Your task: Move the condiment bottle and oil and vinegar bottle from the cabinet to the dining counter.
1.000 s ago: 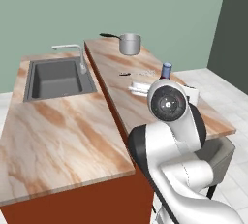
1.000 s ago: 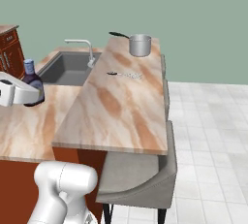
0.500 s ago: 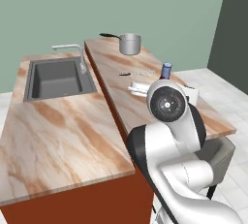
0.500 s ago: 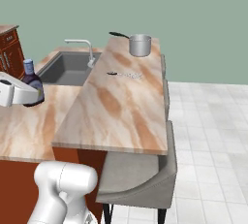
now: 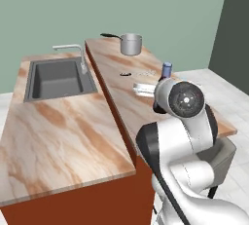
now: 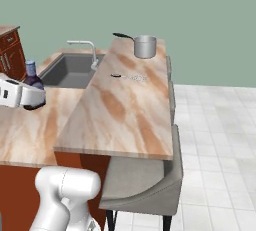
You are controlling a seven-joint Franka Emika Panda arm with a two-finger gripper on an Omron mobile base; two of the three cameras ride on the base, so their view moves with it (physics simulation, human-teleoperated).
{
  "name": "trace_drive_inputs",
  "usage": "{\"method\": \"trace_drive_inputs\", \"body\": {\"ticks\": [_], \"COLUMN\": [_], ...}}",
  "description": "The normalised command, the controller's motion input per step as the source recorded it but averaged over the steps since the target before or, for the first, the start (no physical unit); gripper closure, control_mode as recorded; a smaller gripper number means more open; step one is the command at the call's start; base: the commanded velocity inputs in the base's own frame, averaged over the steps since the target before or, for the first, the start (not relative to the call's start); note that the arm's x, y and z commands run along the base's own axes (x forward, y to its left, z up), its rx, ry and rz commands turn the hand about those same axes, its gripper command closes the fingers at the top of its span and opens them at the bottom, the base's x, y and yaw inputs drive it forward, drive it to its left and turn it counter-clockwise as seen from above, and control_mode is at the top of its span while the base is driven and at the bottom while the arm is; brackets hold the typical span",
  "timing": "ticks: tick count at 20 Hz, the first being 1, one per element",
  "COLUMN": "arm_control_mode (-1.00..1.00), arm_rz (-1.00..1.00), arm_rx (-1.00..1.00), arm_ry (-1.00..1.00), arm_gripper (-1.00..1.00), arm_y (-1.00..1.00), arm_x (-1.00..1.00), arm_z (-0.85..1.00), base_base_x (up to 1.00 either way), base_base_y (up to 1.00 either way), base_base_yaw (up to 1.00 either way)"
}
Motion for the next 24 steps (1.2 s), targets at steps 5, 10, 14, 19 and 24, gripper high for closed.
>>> {"method": "trace_drive_inputs", "body": {"ticks": [5, 10, 14, 19, 24], "arm_control_mode": [-1.0, -1.0, -1.0, -1.0, -1.0], "arm_rz": [0.51, 0.51, 0.5, 0.5, 0.45], "arm_rx": [0.01, 0.0, 0.0, 0.0, 0.04], "arm_ry": [0.11, 0.07, 0.06, 0.0, 0.0], "arm_gripper": [1.0, 1.0, 1.0, 1.0, 1.0], "arm_y": [-0.25, -0.32, -0.33, -0.38, -0.34], "arm_x": [0.02, 0.16, 0.22, 0.18, 0.28], "arm_z": [0.0, -0.04, -0.09, -0.08, -0.16], "base_base_x": [0.0, 0.0, 0.0, 0.0, 0.0], "base_base_y": [0.0, 0.0, 0.0, 0.0, 0.0], "base_base_yaw": [0.0, 0.0, 0.0, 0.0, 0.0]}}
